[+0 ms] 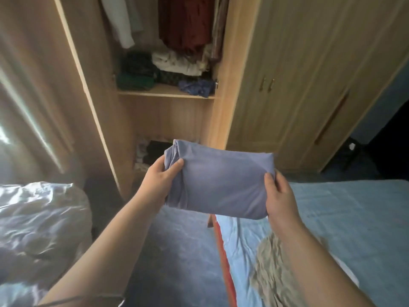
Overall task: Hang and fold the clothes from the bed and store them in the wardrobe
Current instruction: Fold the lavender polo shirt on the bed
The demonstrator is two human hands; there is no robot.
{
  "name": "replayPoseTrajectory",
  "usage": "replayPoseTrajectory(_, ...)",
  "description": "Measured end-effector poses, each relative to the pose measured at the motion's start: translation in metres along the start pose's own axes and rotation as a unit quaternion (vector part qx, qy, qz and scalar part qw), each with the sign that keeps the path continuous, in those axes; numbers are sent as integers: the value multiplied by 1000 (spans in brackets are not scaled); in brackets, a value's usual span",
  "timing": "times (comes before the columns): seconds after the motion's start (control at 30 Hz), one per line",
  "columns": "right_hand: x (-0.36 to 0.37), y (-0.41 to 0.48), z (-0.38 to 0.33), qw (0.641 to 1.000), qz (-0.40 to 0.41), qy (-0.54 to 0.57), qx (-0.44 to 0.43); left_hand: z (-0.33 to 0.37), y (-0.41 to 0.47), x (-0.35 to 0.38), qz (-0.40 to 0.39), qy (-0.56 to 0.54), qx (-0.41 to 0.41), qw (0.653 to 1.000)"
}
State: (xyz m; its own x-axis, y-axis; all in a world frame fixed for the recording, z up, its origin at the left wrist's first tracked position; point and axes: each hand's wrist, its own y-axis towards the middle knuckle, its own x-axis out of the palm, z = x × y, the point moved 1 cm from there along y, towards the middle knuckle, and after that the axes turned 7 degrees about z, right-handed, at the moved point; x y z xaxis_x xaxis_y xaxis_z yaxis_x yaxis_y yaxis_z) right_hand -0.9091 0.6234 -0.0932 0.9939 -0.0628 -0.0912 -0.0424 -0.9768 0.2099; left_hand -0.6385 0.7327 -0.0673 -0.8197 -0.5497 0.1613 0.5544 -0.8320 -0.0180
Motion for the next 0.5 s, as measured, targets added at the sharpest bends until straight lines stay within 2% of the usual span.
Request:
replayPoseTrajectory(0.2,71,85,27,999,-42,27,16,-11,84,-9,44,-17,-11,999)
replayPoseTrajectory(0.5,188,252,39,993,-97,64,-5,6,249,1,121,-8,8,993)
